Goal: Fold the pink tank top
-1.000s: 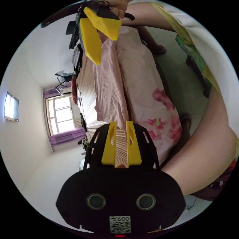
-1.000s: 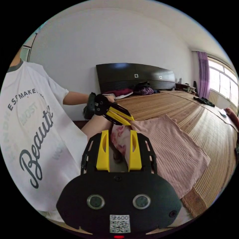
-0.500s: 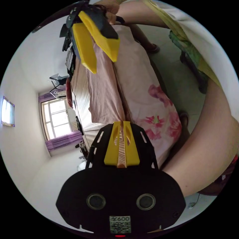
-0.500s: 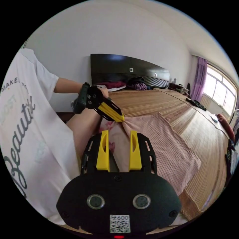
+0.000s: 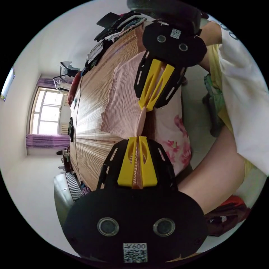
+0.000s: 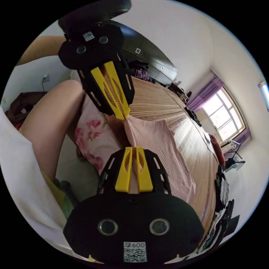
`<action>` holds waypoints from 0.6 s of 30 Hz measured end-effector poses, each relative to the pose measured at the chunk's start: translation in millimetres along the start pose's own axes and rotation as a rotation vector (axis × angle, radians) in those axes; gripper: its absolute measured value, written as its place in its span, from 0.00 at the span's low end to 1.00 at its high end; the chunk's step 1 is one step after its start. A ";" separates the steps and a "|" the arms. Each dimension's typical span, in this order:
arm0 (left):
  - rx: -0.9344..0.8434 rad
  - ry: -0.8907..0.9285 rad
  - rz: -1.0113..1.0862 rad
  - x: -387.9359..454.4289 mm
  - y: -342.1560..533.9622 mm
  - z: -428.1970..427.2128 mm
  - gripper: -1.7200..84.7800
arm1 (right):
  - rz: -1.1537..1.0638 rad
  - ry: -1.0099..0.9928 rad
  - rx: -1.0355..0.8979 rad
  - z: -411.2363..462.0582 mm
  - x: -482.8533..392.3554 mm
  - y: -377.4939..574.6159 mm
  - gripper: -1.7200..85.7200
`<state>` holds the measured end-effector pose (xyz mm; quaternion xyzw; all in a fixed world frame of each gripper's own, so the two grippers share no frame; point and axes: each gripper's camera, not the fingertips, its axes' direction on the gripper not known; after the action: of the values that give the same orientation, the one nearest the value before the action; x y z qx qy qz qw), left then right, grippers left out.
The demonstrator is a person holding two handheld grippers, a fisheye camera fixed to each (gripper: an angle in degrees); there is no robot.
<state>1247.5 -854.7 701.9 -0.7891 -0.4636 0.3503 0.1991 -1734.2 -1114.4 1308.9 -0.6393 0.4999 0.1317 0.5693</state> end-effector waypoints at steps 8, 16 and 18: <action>-0.054 -0.096 -0.045 54.5 -10.3 1.1 0.12 | 0.057 -0.051 0.003 30.1 4.7 16.8 0.01; -0.033 -0.333 0.055 114.3 -37.7 23.9 0.10 | 0.072 -0.067 0.026 53.8 -4.3 35.0 0.01; -0.034 -0.276 0.032 113.0 -41.3 30.7 0.10 | 0.070 -0.071 0.022 59.2 -8.5 38.9 0.01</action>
<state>1237.0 -736.3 666.0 -0.7439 -0.4799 0.4508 0.1146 -1745.1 -1053.5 1273.2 -0.6100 0.5030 0.1688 0.5886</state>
